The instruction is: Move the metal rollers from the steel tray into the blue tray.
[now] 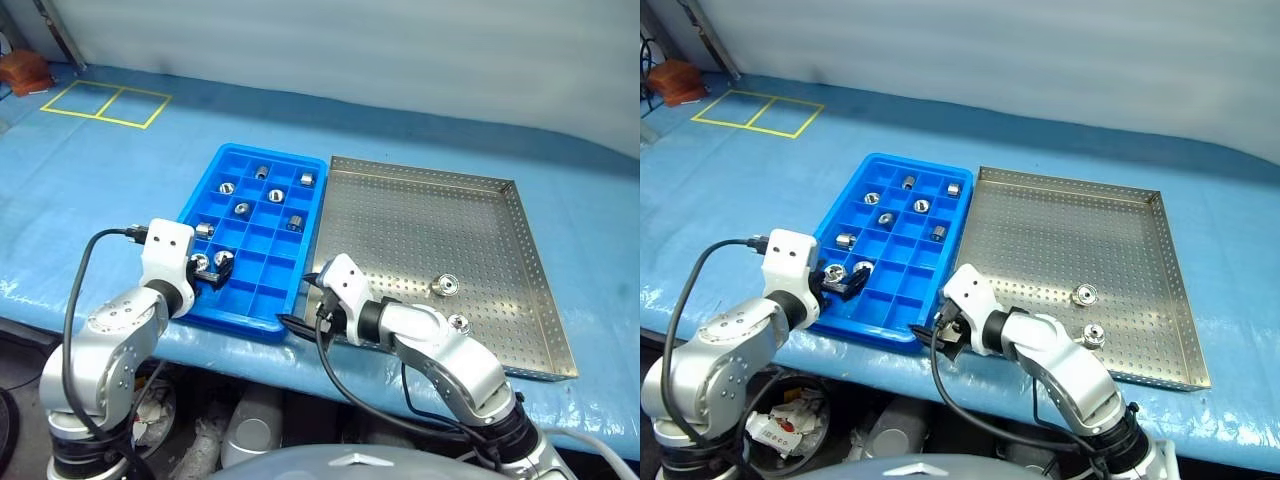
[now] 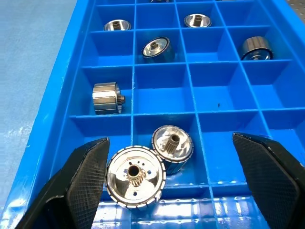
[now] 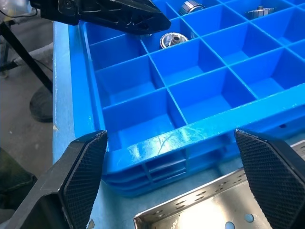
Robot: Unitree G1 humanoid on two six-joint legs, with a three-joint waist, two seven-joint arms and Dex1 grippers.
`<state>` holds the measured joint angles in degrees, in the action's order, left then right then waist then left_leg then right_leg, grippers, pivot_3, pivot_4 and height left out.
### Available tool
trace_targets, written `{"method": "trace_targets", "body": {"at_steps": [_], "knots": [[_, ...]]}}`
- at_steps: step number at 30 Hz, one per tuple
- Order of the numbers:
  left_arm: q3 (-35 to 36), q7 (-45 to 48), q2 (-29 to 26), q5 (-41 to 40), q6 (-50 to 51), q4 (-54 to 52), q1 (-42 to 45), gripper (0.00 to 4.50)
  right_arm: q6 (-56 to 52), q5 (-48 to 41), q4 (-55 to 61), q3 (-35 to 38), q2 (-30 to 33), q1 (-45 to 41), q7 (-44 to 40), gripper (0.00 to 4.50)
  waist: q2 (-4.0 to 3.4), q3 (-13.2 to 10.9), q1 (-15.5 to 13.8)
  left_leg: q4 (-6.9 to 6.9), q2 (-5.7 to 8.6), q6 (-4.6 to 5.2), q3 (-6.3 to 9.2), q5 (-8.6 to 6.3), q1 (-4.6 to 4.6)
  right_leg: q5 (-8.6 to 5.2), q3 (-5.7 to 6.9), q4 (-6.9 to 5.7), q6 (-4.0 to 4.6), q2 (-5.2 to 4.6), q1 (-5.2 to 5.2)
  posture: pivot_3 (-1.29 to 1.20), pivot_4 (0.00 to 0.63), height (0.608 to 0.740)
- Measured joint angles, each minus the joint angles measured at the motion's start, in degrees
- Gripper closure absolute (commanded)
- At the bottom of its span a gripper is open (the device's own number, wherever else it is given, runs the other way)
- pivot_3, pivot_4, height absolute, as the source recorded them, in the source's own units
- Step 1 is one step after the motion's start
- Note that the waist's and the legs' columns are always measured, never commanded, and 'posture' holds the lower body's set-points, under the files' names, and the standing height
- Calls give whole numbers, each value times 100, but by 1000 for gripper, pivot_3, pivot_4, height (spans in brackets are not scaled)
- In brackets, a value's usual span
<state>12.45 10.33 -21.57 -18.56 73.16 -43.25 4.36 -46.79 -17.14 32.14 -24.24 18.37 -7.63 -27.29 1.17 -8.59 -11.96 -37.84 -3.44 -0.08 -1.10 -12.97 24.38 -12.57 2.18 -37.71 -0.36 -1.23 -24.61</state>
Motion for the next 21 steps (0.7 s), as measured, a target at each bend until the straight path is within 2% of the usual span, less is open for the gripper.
{"method": "trace_targets", "body": {"at_steps": [17, 20, 21], "knots": [[-125, -26, -52, -3, -141, 479, -71, 20, -6, -4, 63, 6, -8, 66, 136, 0, -1, -1, 15, 0, 0, -1, 1, 0, 6, 0, 6, 3, 0, -4, -4, 367, 150, 740], [-164, -21, -52, -5, -168, 484, -70, 563, -7, -4, 63, 7, -8, 82, 151, 0, -1, -1, 18, 0, 1, -1, 0, 0, 6, 0, 6, 4, 0, -6, -4, 358, 150, 740], [-175, -19, -52, -6, -182, 487, -69, 897, -7, -4, 63, 7, -10, 87, 152, 0, -1, -1, 24, 1, 1, -1, 0, 0, 6, 0, 6, 4, 0, -6, -4, 358, 150, 740]]}}
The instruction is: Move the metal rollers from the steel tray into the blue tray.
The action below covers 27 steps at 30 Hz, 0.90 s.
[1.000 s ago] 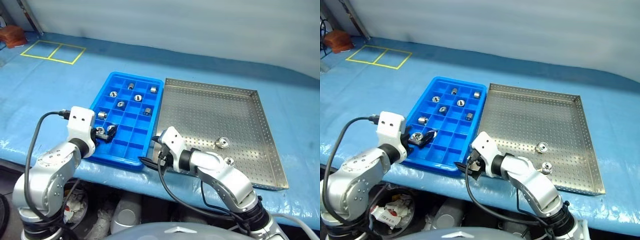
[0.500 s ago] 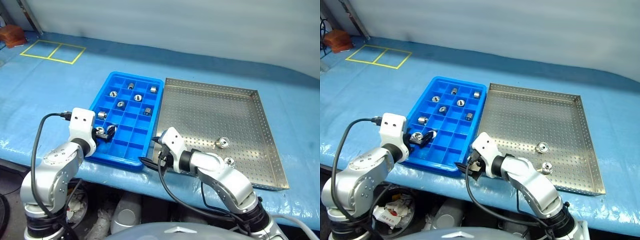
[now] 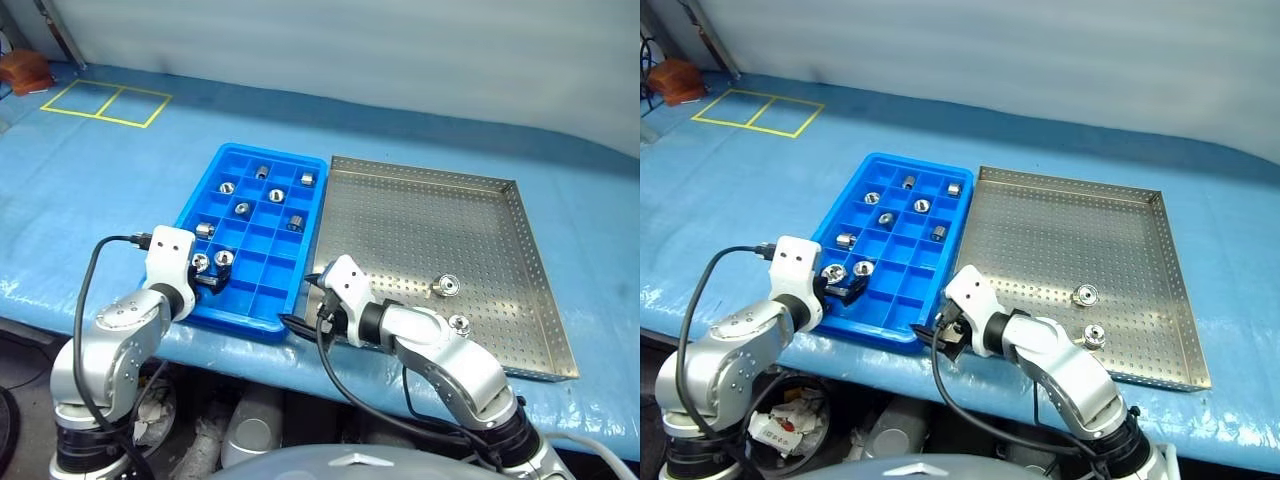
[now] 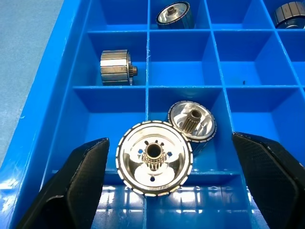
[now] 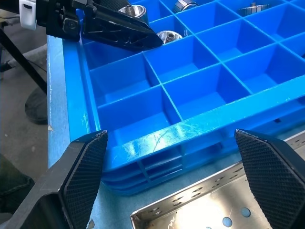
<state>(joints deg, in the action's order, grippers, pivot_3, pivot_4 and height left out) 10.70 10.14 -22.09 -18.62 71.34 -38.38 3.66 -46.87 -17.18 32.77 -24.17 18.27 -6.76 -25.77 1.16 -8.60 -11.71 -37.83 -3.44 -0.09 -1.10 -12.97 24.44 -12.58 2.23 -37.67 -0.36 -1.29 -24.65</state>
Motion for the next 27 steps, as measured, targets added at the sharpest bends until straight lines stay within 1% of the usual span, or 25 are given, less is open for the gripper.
{"method": "trace_targets", "body": {"at_steps": [1, 5, 6, 14, 19, 22, 24, 27], "knots": [[-1, 0, 0, -2, -25, 17, 4, 1186, 0, 0, 0, 0, 0, 9, 4, 0, 0, 0, 2, 0, 0, 0, 0, 0, 0, 0, 0, 0, 0, 0, 0, 358, 150, 740], [5, 2, 1, -7, -44, 34, 32, 2583, 0, 0, 0, 6, 0, 30, 38, 0, 0, 0, 8, 1, 0, 0, 1, 0, 1, 0, 2, 0, 0, 0, -1, 360, 150, 740], [15, 2, -1, -7, -45, 36, 41, 2807, 0, -1, 0, 7, 0, 30, 49, 0, 0, 0, 7, 1, 0, 0, 1, 0, 1, 0, 2, 0, 0, 0, -1, 360, 150, 740], [240, 115, 51, -149, -43, -39, 109, 2810, 0, -3, -2, 61, -22, 18, 71, 0, 1, -2, -8, 0, 0, 0, 2, 0, 4, 0, 4, 3, 0, 0, -1, 397, 150, 740], [517, 186, 67, -321, -39, -491, 167, 2810, 1, -4, -29, 51, -24, -95, -12, 0, 2, -4, -23, 3, -1, -1, 3, 0, 6, 0, 5, 4, 0, 0, -2, 434, 150, 740], [688, 231, -2, -408, -3, -708, 34, 2810, 2, -5, -80, 29, -24, -141, -68, 0, 2, -4, -38, 5, -1, -1, 4, -1, 6, 0, 6, 4, 0, 1, -2, 456, 150, 740], [700, 233, -101, -404, 66, -755, -148, 2810, 4, -1, -91, 0, -21, -174, -130, 0, 1, -4, -51, 6, 0, -1, 5, -1, 5, -1, 7, 4, 0, 1, -2, 469, 150, 740], [730, 199, -99, -402, 89, -756, -330, 2810, 5, 5, -109, -1, 3, -214, -179, 0, 2, -5, -86, 5, -2, -2, 6, -1, 4, -2, 9, 4, 1, 2, -2, 477, 150, 740]]}}
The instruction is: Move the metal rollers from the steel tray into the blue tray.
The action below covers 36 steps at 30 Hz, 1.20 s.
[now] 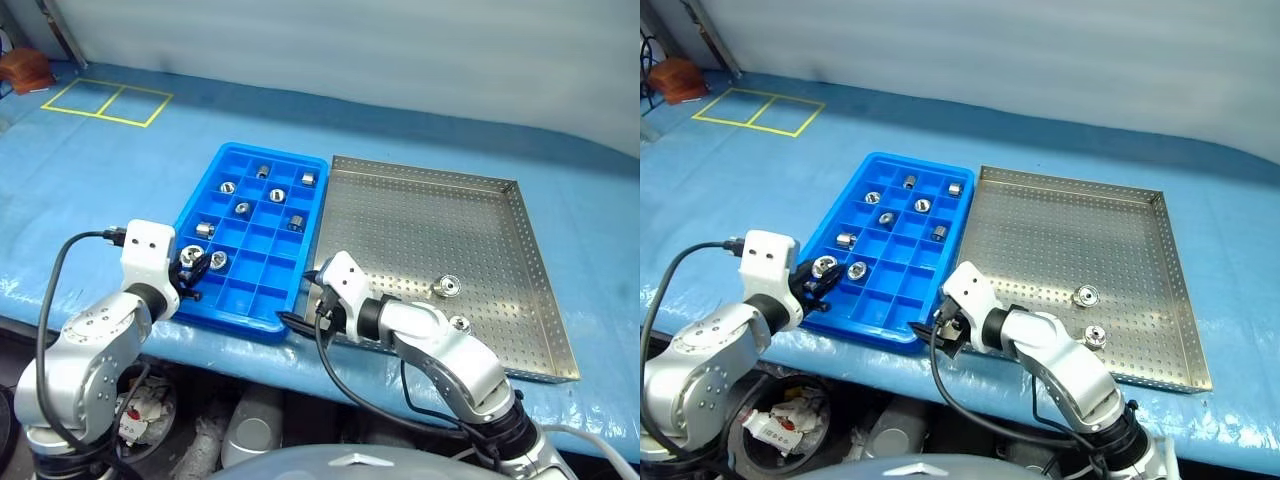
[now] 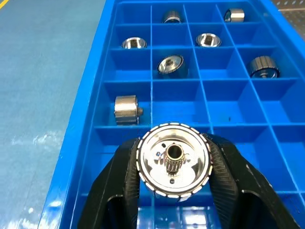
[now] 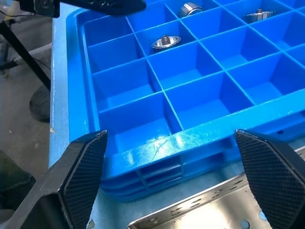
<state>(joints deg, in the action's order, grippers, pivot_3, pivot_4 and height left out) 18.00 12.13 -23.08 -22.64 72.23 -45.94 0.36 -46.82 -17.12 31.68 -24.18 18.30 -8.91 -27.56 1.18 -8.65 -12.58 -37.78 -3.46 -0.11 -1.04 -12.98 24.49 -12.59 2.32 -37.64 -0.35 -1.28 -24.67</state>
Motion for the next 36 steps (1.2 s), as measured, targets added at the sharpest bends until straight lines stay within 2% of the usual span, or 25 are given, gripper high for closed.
{"method": "trace_targets", "body": {"at_steps": [10, 17, 26, 34, 36], "knots": [[42, -200, 111, 4, -4, -2, -222, 2810, 52, -23, -16, -170, -16, -138, -297, 0, -1, -1, -294, 11, -2, -6, 0, -3, 2, -6, 5, 4, 5, 1, -6, 476, 150, 740], [49, -217, 241, -22, -7, 12, 34, 2810, 52, -22, -15, -167, 18, -142, -332, 0, -1, 0, -572, 10, -2, -13, -3, -5, 6, -6, 7, 8, 4, 0, -8, 456, 150, 740], [-271, -267, 134, 67, -25, 527, 208, 2810, 51, -17, 13, -164, -8, -97, -243, 0, -2, 1, -662, 10, -2, -16, -6, -8, 9, -5, 8, 12, 2, 0, -8, 422, 150, 740], [-388, -202, 82, 121, -25, 629, 271, 159, 46, -14, 122, -124, 4, 44, -100, 0, -2, 1, -554, 10, -4, -21, -8, -11, 9, -7, 8, 12, 2, 1, -10, 382, 150, 740], [-388, -132, 56, 100, -28, 626, 313, 31, 32, -16, 185, -93, 11, 95, -68, 0, -2, 1, -526, 10, -5, -22, -7, -11, 9, -7, 9, 12, 3, 2, -9, 371, 150, 740]]}}
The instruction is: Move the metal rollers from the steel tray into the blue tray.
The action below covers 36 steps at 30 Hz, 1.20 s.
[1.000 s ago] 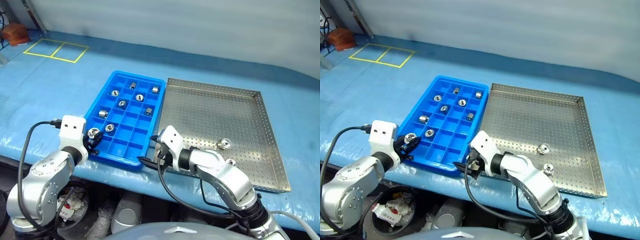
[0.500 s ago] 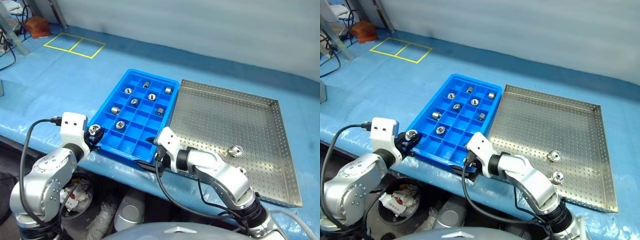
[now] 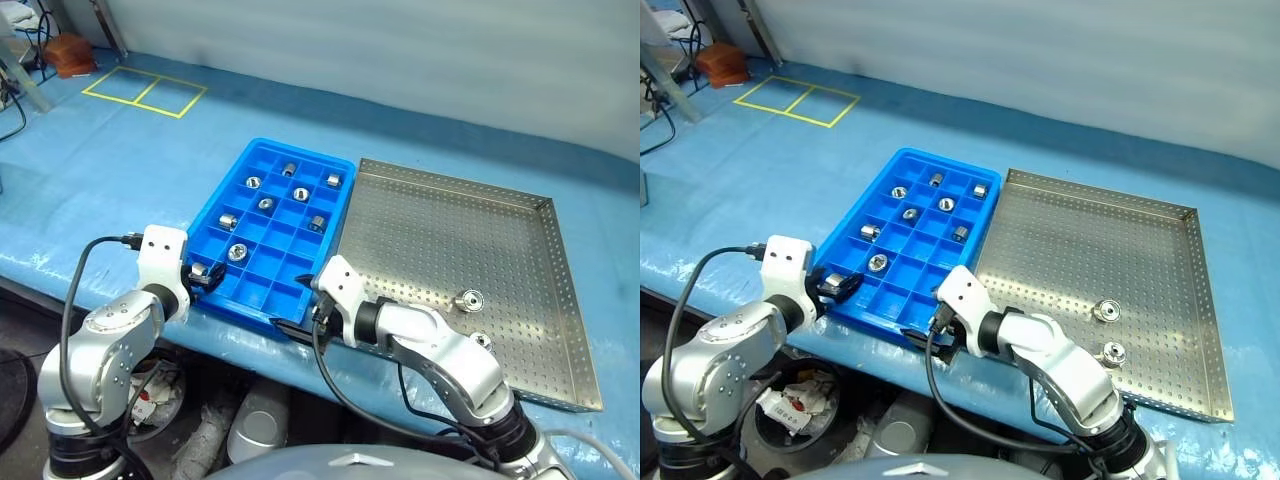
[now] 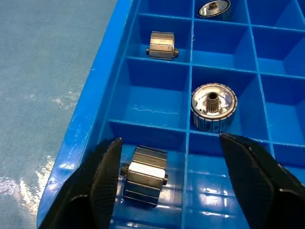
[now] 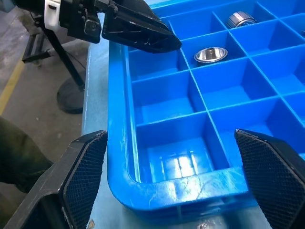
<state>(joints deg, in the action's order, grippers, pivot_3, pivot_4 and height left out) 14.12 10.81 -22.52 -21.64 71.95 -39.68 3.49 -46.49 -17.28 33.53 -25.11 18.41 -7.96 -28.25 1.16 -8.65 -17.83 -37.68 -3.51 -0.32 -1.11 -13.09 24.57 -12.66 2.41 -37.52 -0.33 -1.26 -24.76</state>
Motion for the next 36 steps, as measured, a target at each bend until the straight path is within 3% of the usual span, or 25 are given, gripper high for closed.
{"method": "trace_targets", "body": {"at_steps": [7, 12, 18, 28, 36], "knots": [[-30, 632, -129, -486, -369, -103, 783, 31, -162, -80, 405, 427, 57, 319, 237, 0, 0, 0, 59, -9, 4, 0, 1, 0, 2, 2, 2, 6, -3, -5, 8, 284, 150, 740], [-817, 1186, -164, -681, -794, 115, 1232, 31, -314, -145, 799, 901, 137, 702, 507, 0, -2, 0, 272, -9, 6, 3, 2, -1, 7, 11, -1, 35, -18, -2, 19, 201, 150, 740], [-1825, 1759, -169, -539, -1549, 1331, 1981, 31, -503, -140, 1366, 1539, 160, 1368, 969, 0, -3, -1, 741, -11, 9, 8, 6, -1, 11, 18, -12, 42, -29, 3, 25, 90, 150, 740], [-3067, 2585, 845, 254, -3351, 3846, 3254, 31, -535, -35, 2095, 2257, -101, 2564, 1810, 0, -5, 0, 1583, -22, 18, 23, -2, -4, 3, 28, -42, 44, -46, 7, 31, -64, 150, 740], [-3471, 2722, 1707, 932, -4378, 5683, 3917, 31, -401, 122, 2391, 2330, -321, 3226, 2240, 0, -9, 3, 1936, -27, 18, 28, -17, -3, -6, 42, -71, 38, -69, 12, 27, -140, 150, 740]]}}
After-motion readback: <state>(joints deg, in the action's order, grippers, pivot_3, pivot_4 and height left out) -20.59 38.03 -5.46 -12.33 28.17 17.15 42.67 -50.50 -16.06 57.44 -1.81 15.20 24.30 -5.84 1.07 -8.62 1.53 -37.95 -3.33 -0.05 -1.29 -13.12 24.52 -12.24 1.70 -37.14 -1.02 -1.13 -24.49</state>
